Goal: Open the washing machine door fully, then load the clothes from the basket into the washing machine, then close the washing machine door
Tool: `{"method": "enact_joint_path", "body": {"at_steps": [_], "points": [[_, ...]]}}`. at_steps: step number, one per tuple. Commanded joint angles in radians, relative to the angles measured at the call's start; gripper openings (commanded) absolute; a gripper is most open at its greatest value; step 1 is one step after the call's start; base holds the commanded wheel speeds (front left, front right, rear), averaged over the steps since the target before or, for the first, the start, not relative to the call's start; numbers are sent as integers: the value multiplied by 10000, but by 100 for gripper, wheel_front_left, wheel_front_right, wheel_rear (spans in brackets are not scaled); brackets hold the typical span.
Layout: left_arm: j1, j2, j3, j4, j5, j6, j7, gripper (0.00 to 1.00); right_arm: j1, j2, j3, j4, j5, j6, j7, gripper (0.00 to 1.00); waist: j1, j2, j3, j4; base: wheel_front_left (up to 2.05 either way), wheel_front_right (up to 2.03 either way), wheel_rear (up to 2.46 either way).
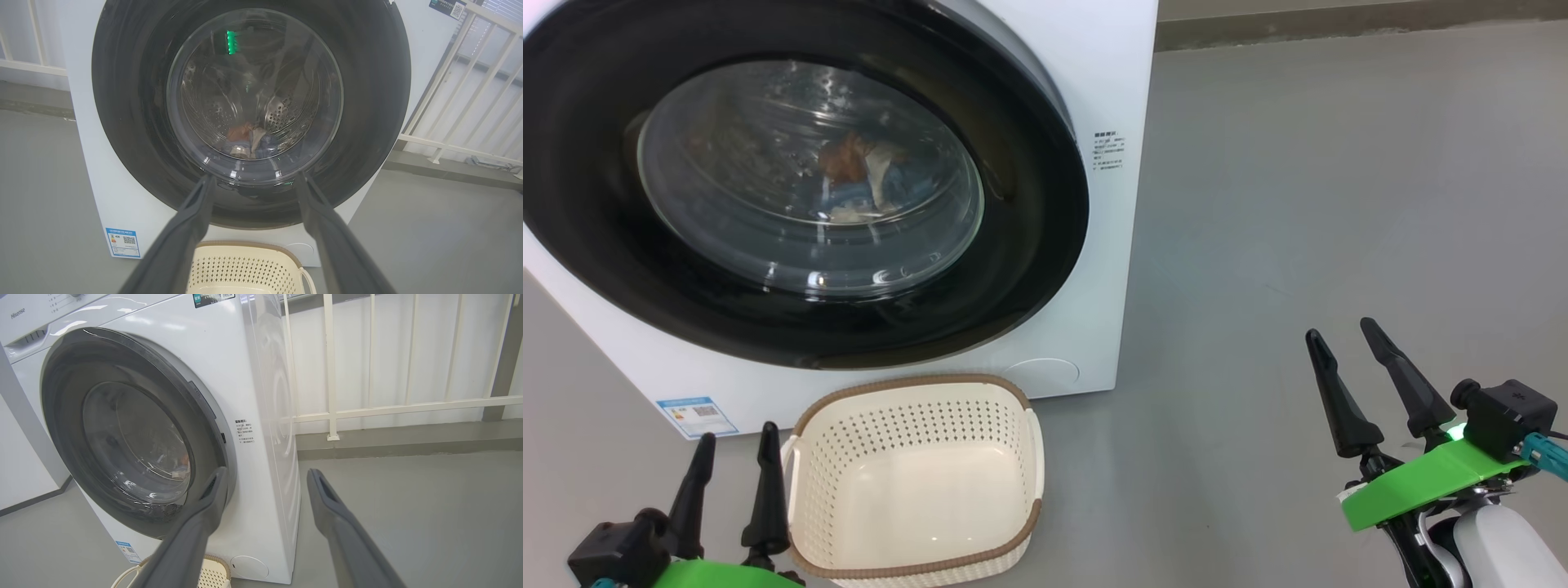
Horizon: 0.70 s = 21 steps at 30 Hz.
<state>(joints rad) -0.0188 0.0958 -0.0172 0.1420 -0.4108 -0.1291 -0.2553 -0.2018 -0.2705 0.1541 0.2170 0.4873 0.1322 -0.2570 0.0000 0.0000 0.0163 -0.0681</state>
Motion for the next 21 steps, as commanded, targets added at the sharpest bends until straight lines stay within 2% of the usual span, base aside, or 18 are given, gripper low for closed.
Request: {"method": "enact_joint_path", "body": {"at_steps": [1, 21], "points": [[-166, 207, 313, -228, -30, -15, -65, 100, 9, -40, 139, -282, -108, -15, -48, 100, 0, 0, -8, 19, 0, 0, 0], [-197, 181, 328, -215, 89, -15, -65, 100, -1, -19, 145, -225, -139, -15, -48, 100, 0, 0, 46, 132, 0, 0, 0]]}}
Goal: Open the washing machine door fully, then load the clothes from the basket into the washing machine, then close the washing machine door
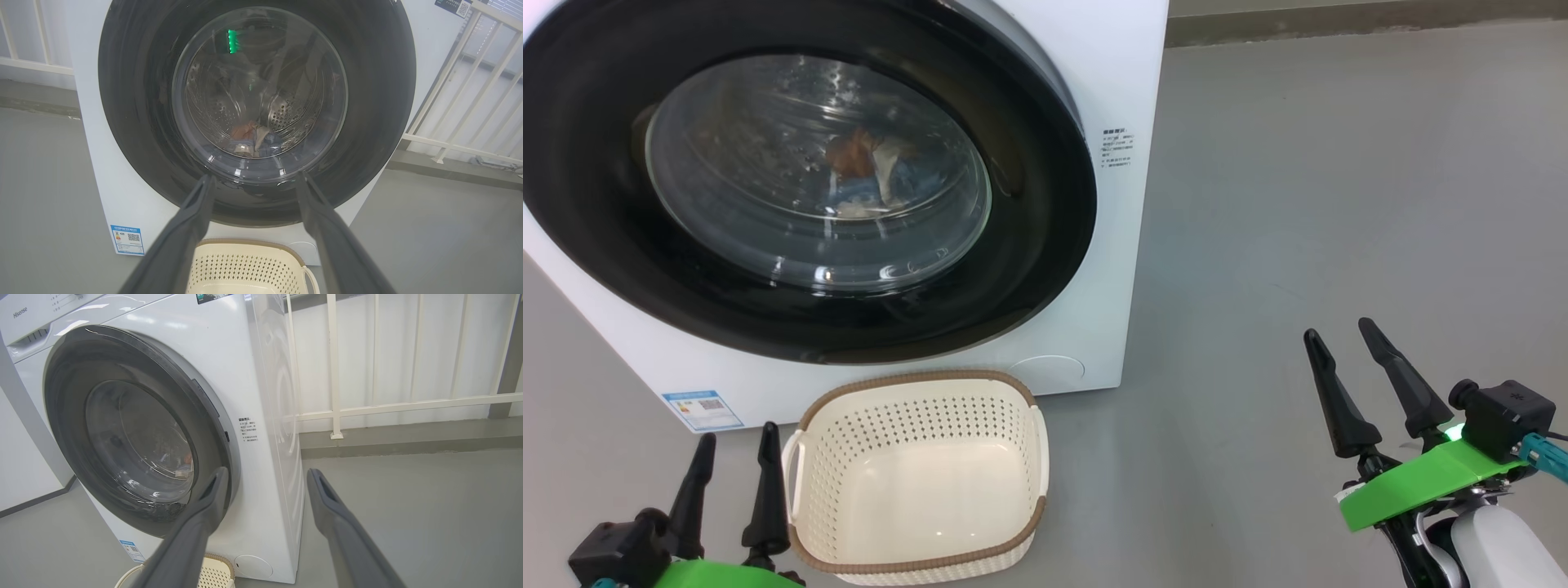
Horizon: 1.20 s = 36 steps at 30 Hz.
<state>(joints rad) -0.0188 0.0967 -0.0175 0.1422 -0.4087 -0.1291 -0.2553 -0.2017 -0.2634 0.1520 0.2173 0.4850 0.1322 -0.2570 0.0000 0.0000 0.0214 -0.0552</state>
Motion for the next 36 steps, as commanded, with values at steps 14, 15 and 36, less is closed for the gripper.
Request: {"method": "enact_joint_path", "body": {"at_steps": [14, 15, 36], "points": [[-187, 193, 334, -246, 65, -15, -65, 100, -20, -70, 182, -195, -91, -15, -48, 100, 0, 0, 5, 24, 0, 0, 0], [-186, 198, 343, -250, 65, -15, -65, 100, -27, -67, 188, -185, -85, -15, -48, 100, 0, 0, 3, 21, 0, 0, 0], [18, -145, -56, 414, -1161, 0, 349, 0, 225, 367, -177, 373, 1096, -1, 328, 0, 2, 0, -35, 63, 0, 0, 0]]}}
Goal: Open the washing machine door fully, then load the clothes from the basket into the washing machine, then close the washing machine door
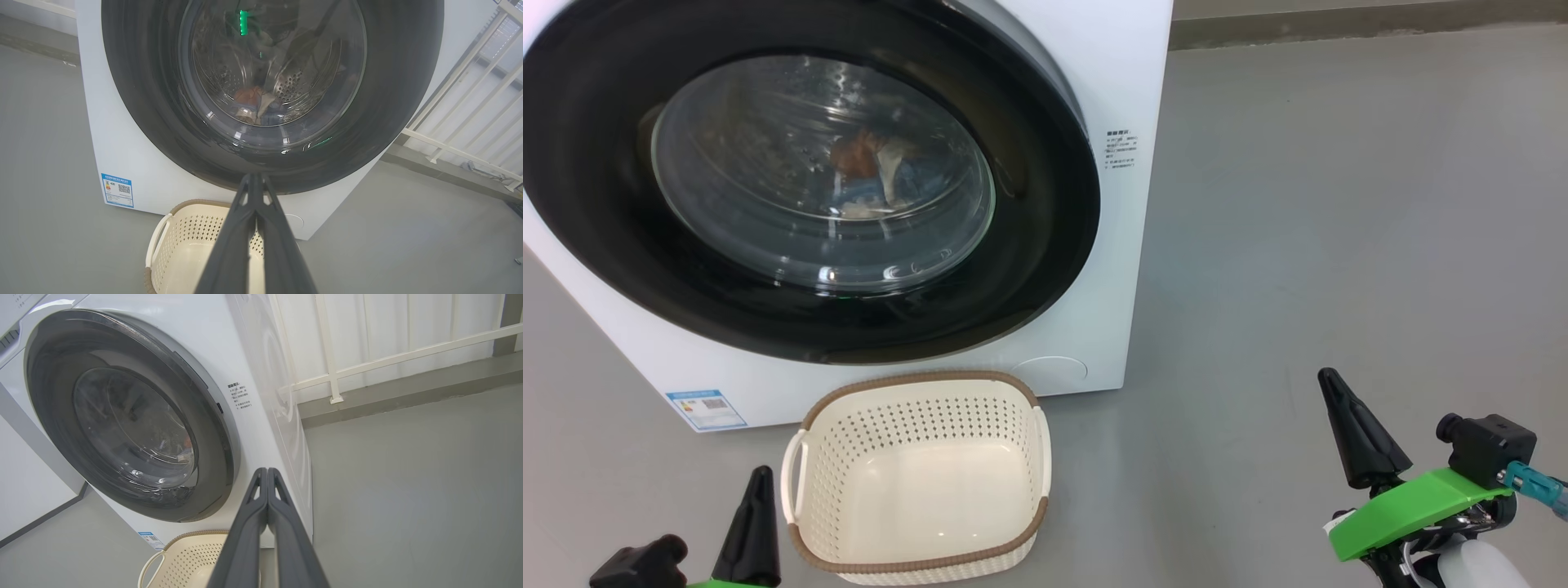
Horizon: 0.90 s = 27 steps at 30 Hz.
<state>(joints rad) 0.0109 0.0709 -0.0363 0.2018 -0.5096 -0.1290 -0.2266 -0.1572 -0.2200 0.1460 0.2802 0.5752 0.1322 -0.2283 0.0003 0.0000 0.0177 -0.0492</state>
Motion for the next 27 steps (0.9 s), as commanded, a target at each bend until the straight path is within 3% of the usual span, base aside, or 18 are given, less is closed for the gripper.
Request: {"method": "enact_joint_path", "body": {"at_steps": [1, 27], "points": [[-290, 111, 144, -176, -249, -2, 90, 0, -216, -52, -138, -256, 287, -2, 69, 0, -2, 0, 2, 7, 0, 0, 0], [-496, 49, 440, -35, -2647, -5, 822, 0, -60, 305, -643, -275, 2560, -5, 779, 0, -2, 0, -29, 115, 0, 0, 0]]}}
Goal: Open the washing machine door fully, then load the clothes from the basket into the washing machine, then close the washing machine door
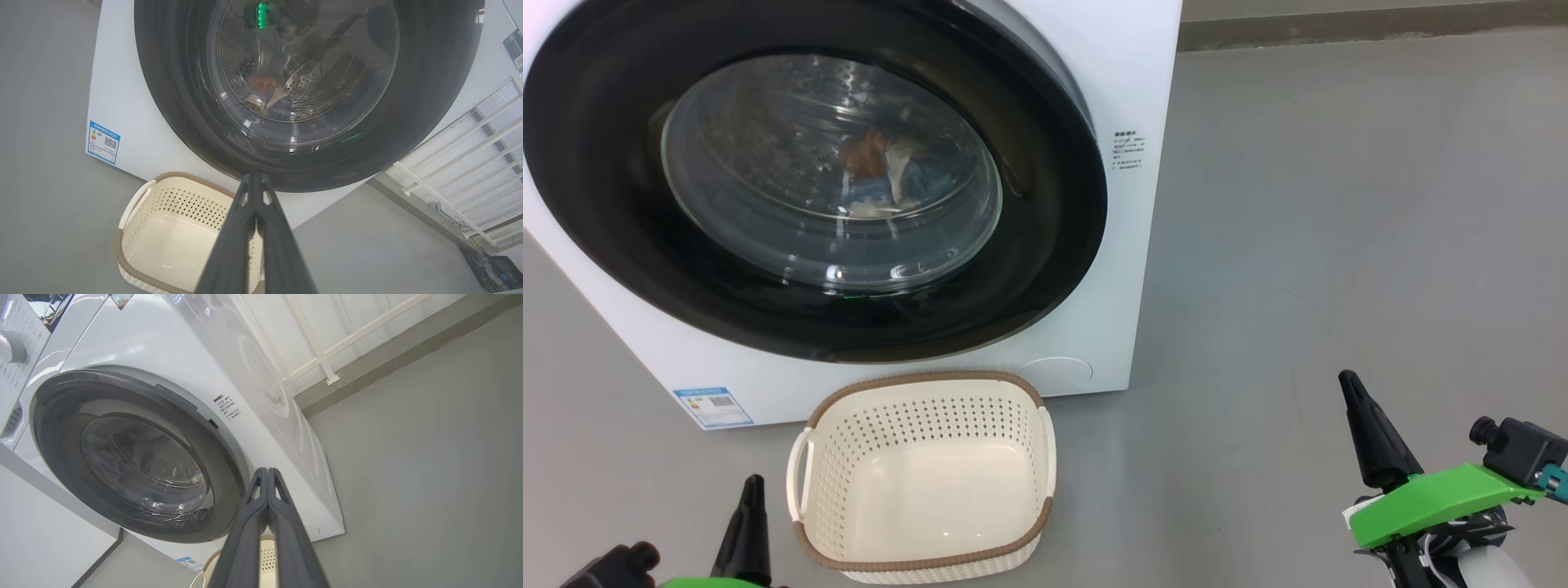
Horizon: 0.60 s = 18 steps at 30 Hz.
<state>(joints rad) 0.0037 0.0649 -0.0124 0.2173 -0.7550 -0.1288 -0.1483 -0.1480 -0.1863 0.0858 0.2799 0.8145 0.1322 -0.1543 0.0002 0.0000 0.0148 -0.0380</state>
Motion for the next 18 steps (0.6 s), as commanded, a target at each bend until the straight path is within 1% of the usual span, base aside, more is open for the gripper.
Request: {"method": "enact_joint_path", "body": {"at_steps": [1, 18], "points": [[-432, 105, 212, -185, -288, -7, 69, 0, -146, -18, -62, -272, 258, -5, 68, 0, -1, 0, -2, 7, 0, 0, 0], [-567, 59, 416, -94, -1915, -10, 568, 0, -36, 236, -419, -289, 1790, -7, 563, 0, -1, 0, -25, 81, 0, 0, 0]]}}
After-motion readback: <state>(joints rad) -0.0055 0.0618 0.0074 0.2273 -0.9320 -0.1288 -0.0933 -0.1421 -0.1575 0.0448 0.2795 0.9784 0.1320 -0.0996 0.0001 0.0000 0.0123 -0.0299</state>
